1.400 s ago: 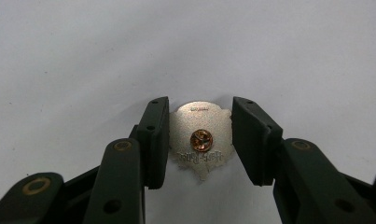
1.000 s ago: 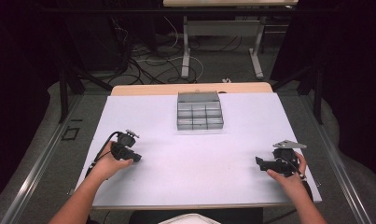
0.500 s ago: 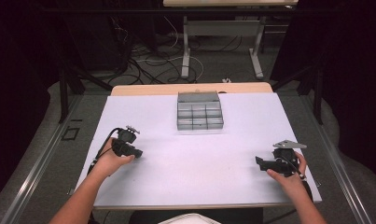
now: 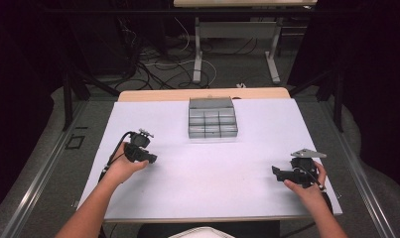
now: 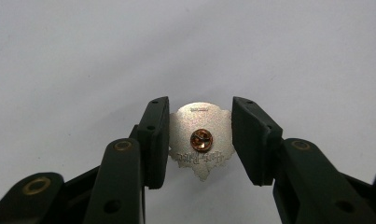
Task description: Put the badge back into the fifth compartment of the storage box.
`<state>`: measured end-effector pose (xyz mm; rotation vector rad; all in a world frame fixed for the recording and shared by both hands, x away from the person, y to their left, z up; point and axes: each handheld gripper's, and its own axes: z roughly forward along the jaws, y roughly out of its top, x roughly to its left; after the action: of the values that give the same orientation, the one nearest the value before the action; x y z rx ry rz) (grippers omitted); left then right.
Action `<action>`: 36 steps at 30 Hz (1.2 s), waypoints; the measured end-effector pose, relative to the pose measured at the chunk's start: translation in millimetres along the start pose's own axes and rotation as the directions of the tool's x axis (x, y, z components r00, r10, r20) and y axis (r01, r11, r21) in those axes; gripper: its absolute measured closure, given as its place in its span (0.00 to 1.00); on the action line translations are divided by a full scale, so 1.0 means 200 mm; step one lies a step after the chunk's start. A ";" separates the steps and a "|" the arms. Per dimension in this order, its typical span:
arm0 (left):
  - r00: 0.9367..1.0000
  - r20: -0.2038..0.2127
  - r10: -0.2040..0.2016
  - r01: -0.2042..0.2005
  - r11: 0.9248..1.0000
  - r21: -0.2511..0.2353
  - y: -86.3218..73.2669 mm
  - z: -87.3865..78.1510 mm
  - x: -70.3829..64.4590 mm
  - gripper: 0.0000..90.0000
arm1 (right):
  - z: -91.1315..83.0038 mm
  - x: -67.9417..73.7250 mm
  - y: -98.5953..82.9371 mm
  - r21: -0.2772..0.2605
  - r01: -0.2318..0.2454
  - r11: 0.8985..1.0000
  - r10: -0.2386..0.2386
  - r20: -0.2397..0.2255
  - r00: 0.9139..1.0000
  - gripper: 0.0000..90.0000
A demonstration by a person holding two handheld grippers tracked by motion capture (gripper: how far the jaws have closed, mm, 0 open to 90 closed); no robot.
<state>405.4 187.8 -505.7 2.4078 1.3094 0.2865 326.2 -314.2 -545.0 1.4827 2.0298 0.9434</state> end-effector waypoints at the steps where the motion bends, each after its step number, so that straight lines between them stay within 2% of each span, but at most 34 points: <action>1: 1.000 -0.001 0.006 -0.006 1.000 -0.004 0.01 0.00 0.00 0.65 | 0.00 0.00 0.00 0.001 0.003 1.000 -0.003 0.000 1.000 0.16; 14: 1.000 0.009 0.007 -0.007 0.999 -0.041 0.10 0.00 -0.06 0.65 | 0.00 -0.01 0.00 -0.003 0.011 1.000 -0.011 0.000 1.000 0.16; 31: 1.000 0.025 0.013 -0.011 0.994 -0.110 0.24 -0.02 -0.15 0.65 | 0.00 -0.01 0.00 -0.003 0.006 1.000 -0.006 -0.001 1.000 0.16; 36: 1.000 0.029 0.009 -0.006 0.993 -0.116 0.28 -0.02 -0.17 0.65 | -0.01 -0.01 0.00 -0.003 0.007 1.000 -0.007 -0.003 1.000 0.16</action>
<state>428.2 133.6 -477.8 2.3115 1.2363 0.3187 326.0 -316.7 -544.7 1.4721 2.0337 0.9462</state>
